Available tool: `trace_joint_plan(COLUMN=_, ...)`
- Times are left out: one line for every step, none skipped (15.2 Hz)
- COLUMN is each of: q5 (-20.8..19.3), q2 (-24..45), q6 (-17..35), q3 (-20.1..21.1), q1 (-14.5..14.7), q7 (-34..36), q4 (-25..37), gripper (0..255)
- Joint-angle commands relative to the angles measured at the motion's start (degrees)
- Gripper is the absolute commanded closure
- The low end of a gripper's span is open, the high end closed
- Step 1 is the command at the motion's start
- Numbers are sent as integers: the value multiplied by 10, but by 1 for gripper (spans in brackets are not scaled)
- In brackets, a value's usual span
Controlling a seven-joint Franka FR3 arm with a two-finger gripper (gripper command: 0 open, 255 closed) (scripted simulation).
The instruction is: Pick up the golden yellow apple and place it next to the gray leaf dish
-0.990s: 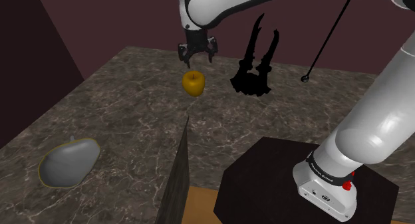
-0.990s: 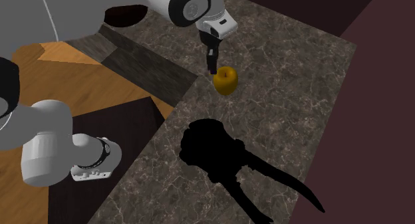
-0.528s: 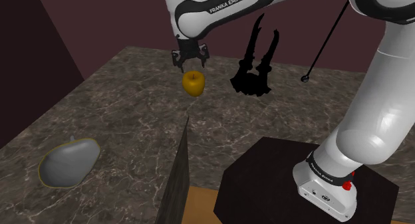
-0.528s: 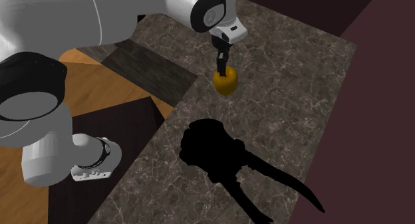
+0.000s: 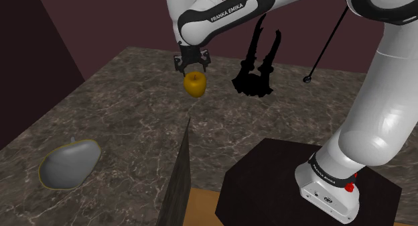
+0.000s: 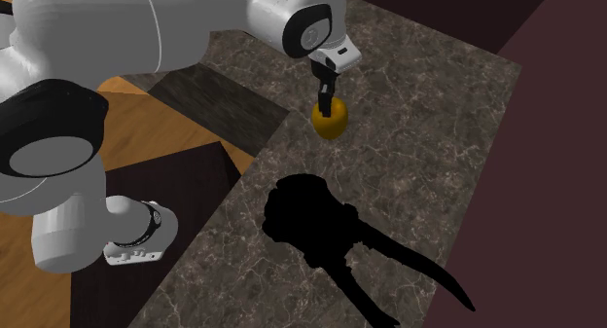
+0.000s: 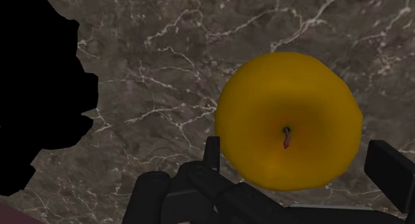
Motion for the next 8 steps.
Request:
trace_joint_plan(q5=0, q2=0, q6=0, q3=0, q1=0, q7=0, q4=0, gripper=0)
trace_joint_plan(q5=0, q2=0, q6=0, q3=0, q1=0, q7=0, q4=0, gripper=0)
trace_joint_plan(q5=0, q2=0, q6=0, q3=0, q1=0, q7=0, q4=0, gripper=0)
trace_joint_plan(q5=0, q2=0, q6=0, q3=0, q1=0, q7=0, q4=0, gripper=255)
trace_joint_plan(q5=0, q2=0, q6=0, q3=0, q1=0, q7=0, q4=0, gripper=255)
trace_joint_plan(q5=0, q2=0, q6=0, q3=0, q1=0, q7=0, q4=0, gripper=255)
trace_joint_plan(q5=0, q2=0, q6=0, q3=0, q1=0, q7=0, q4=0, gripper=255)
trace_joint_plan(q5=0, q2=0, q6=0, q3=0, q1=0, q7=0, q4=0, gripper=255)
